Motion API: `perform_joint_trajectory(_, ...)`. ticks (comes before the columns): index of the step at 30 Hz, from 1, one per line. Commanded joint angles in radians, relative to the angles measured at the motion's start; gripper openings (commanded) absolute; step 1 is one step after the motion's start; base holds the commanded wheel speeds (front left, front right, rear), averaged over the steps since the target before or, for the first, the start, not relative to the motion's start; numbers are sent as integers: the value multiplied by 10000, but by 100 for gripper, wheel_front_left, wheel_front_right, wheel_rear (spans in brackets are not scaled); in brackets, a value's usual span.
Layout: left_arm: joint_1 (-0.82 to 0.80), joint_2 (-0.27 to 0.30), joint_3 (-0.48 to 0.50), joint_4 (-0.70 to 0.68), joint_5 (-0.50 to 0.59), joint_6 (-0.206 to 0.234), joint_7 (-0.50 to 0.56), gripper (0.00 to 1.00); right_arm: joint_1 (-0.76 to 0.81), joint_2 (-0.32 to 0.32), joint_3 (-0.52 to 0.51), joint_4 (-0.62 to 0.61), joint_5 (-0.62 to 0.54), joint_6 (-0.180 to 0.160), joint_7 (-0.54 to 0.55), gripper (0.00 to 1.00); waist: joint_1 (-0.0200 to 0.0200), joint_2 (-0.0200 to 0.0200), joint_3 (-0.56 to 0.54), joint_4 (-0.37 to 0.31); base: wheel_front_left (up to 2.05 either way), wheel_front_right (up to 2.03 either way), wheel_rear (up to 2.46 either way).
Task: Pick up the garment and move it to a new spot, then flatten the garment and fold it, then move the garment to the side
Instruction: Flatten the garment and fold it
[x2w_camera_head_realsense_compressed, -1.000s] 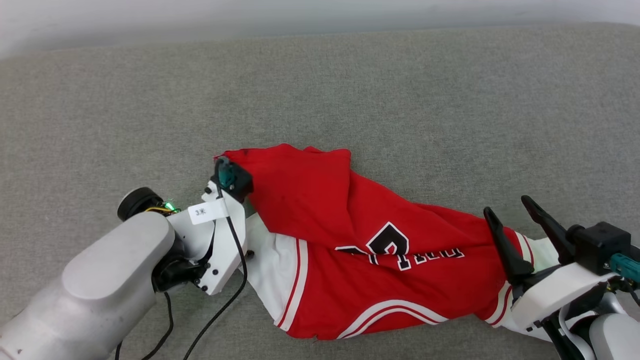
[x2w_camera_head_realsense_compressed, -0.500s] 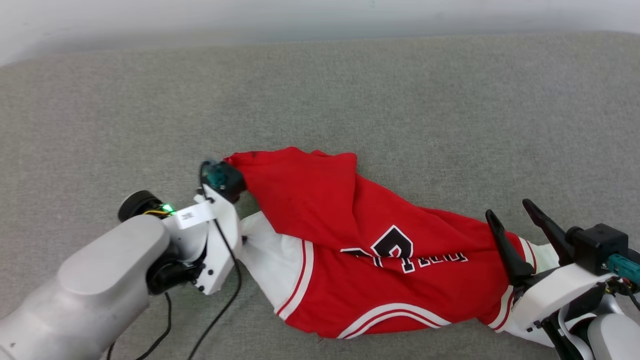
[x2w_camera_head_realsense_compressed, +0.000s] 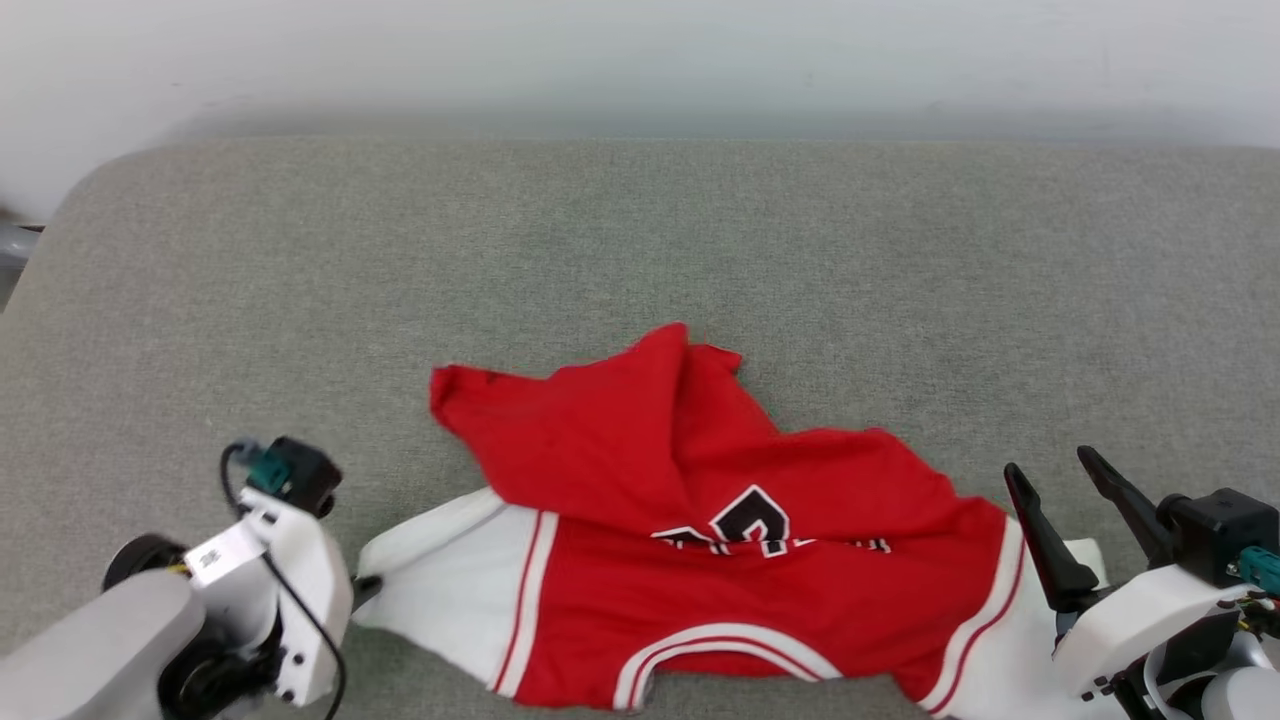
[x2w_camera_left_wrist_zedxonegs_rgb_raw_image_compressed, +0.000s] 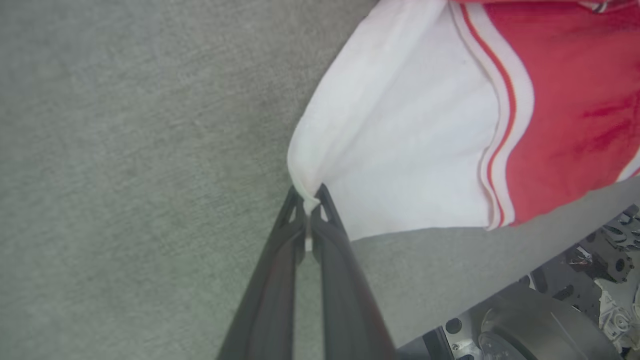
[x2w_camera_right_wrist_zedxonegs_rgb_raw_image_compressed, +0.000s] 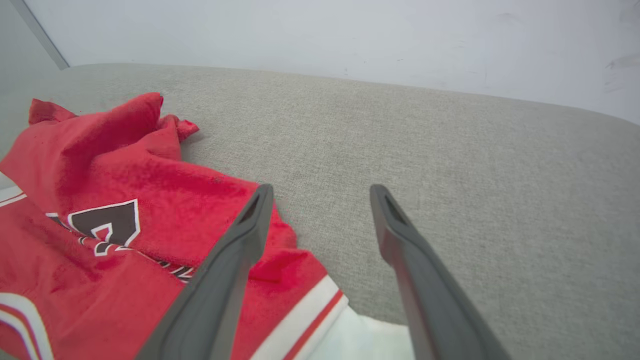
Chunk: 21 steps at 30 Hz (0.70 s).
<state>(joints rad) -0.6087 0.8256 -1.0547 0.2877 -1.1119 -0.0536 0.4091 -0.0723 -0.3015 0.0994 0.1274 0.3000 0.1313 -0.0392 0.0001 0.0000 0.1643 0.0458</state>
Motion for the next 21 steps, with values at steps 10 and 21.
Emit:
perform_joint_trajectory(10, 1281, -219, -42, 524, -275, 594, -842, 0, -81, -316, 37, -27, 60, -11, 160, 100, -1, 0, -298, 328, 0, 0, 0)
perform_joint_trajectory(21, 1268, -1047, 818, 409, 782, 1741, -4350, 100, -2062, -1515, 353, -736, 637, -11, 737, 100, -1, 0, -651, 1065, 0, 0, 0)
